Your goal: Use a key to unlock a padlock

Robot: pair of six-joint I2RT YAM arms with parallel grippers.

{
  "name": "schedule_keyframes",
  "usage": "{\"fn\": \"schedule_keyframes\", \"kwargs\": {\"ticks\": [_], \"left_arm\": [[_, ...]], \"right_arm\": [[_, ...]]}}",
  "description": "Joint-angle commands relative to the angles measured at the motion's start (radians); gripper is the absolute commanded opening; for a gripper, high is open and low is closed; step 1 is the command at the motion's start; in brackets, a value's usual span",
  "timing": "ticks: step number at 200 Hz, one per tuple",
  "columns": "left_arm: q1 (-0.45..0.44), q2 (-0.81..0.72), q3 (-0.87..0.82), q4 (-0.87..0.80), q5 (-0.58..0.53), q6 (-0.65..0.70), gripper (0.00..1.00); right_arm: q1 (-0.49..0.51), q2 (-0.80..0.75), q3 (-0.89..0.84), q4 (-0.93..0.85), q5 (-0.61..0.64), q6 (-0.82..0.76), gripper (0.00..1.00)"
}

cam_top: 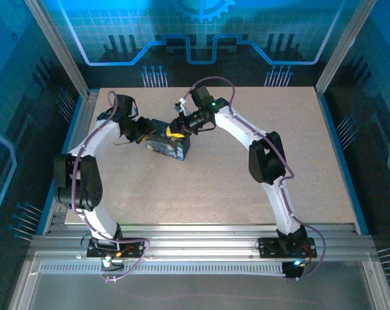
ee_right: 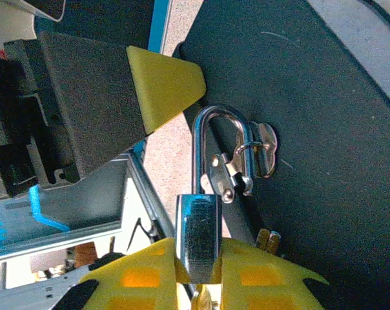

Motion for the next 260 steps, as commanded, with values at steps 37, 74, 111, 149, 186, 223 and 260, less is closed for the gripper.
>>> {"fn": "schedule_keyframes", "kwargs": {"ticks": [37, 74, 111, 149, 186, 223, 260], "left_arm": [[-0.033, -0.089, 0.042, -0.178, 0.061, 0.06, 0.48], [-0.016, -0.114, 0.097, -0.203, 0.046, 0.06, 0.5], [0.008, -0.099, 0.118, -0.2, 0.02, 0.06, 0.5], [0.028, -0.068, 0.127, -0.183, -0.02, 0.068, 0.51], [0.033, -0.049, 0.124, -0.163, -0.043, 0.067, 0.53], [0.042, -0.008, 0.13, -0.144, -0.045, 0.064, 0.53], [0.044, 0.003, 0.123, -0.139, -0.043, 0.07, 0.53]], "right_arm": [[-0.003, 0.021, 0.064, -0.15, 0.025, -0.276, 0.24], [-0.016, -0.014, 0.055, -0.205, 0.09, -0.334, 0.31], [-0.019, -0.084, 0.024, -0.205, 0.176, -0.369, 0.32], [-0.006, -0.19, -0.043, -0.153, 0.294, -0.447, 0.35], [0.04, -0.269, -0.133, -0.087, 0.344, -0.564, 0.39], [0.134, -0.354, -0.3, 0.086, 0.518, -0.746, 0.44], [0.171, -0.397, -0.411, 0.238, 0.59, -0.875, 0.59]]}}
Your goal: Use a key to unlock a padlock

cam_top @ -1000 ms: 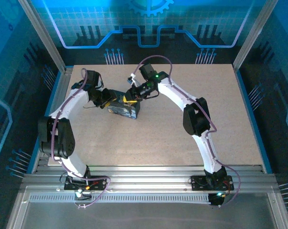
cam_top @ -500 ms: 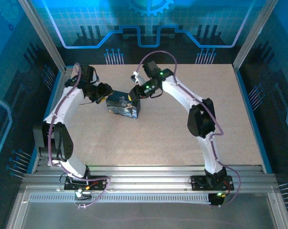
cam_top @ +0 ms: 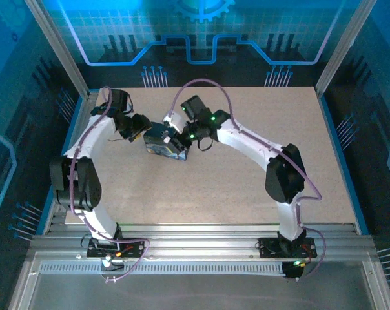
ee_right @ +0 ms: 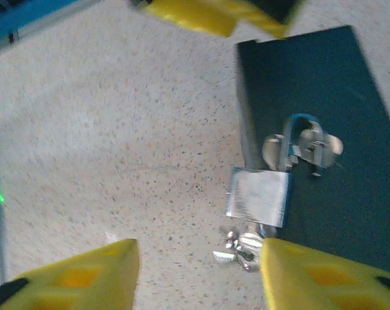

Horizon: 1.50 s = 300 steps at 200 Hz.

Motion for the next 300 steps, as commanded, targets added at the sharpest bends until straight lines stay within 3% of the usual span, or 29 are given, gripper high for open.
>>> {"fn": "schedule_keyframes", "kwargs": {"ticks": [1, 81, 171, 223, 300], "left_arm": [[0.008, 0.01, 0.024, 0.01, -0.011, 0.022, 0.53], [0.021, 0.007, 0.023, 0.007, -0.009, 0.023, 0.53], [0.033, 0.012, 0.03, 0.005, -0.003, 0.024, 0.53], [0.033, 0.005, 0.023, 0.003, -0.004, 0.025, 0.53], [0.032, 0.061, 0.021, 0.004, 0.034, 0.074, 0.53]], "right_arm": [[0.004, -0.038, -0.033, 0.136, 0.088, -0.137, 0.59], [0.07, 0.027, -0.006, 0.145, 0.258, -0.217, 0.65], [0.088, 0.105, 0.041, 0.122, 0.324, -0.233, 0.65], [0.09, 0.119, 0.042, 0.141, 0.324, -0.232, 0.46], [0.072, 0.076, -0.004, 0.177, 0.157, -0.289, 0.38]]}}
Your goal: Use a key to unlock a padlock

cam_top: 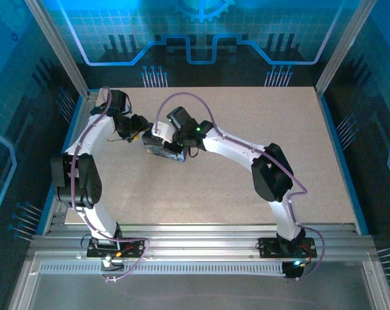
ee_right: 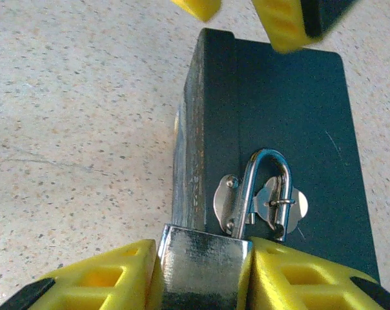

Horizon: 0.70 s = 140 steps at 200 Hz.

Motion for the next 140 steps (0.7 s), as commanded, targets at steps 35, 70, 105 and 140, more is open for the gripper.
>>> {"fn": "schedule_keyframes", "kwargs": {"ticks": [35, 70, 105, 140], "left_arm": [[0.009, 0.051, 0.026, 0.001, 0.1, 0.093, 0.52], [-0.003, 0.054, 0.012, 0.024, 0.178, 0.127, 0.51], [-0.036, 0.067, 0.017, 0.023, 0.221, 0.151, 0.51], [-0.041, 0.072, 0.014, 0.027, 0.261, 0.148, 0.51]], "right_arm": [[-0.028, -0.049, -0.021, 0.043, -0.186, -0.048, 0.35], [-0.055, -0.061, -0.016, 0.034, -0.267, -0.057, 0.35], [-0.064, -0.028, 0.042, -0.031, -0.353, -0.078, 0.35], [-0.071, 0.005, 0.093, -0.061, -0.397, -0.071, 0.35]]}}
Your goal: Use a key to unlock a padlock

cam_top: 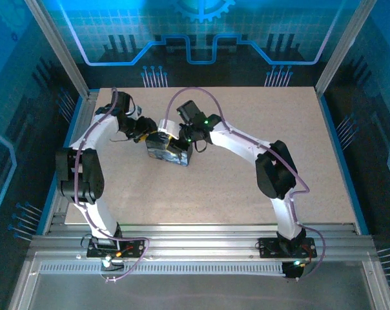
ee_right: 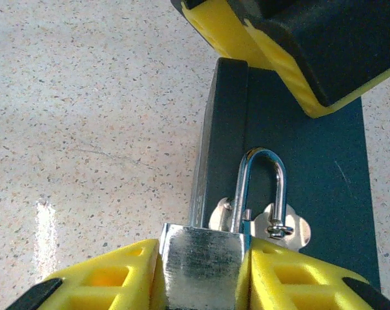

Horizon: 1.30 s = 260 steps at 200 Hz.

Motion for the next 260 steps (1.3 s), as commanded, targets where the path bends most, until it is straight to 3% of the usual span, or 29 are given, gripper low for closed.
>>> {"fn": "schedule_keyframes", "kwargs": {"ticks": [1, 88, 140, 187, 224, 260], "left_arm": [[-0.022, 0.021, 0.013, -0.002, 0.083, 0.019, 0.51], [0.06, -0.059, 0.045, 0.031, 0.131, -0.077, 0.59], [0.102, -0.105, 0.042, 0.045, 0.104, -0.123, 0.61], [0.11, -0.148, 0.015, 0.04, 0.087, -0.129, 0.61], [0.111, -0.173, -0.01, 0.036, 0.07, -0.135, 0.61], [0.11, -0.191, -0.032, 0.036, 0.068, -0.135, 0.61]], "right_arm": [[0.009, 0.014, 0.075, 0.017, -0.137, -0.026, 0.35], [-0.049, -0.065, 0.025, -0.012, -0.2, -0.001, 0.34], [-0.138, -0.209, -0.143, 0.136, -0.208, 0.146, 0.35], [-0.263, -0.312, -0.325, 0.196, -0.08, 0.301, 0.36], [-0.398, -0.339, -0.528, 0.276, -0.05, 0.481, 0.36], [-0.475, -0.336, -0.681, 0.314, 0.065, 0.599, 0.39]]}}
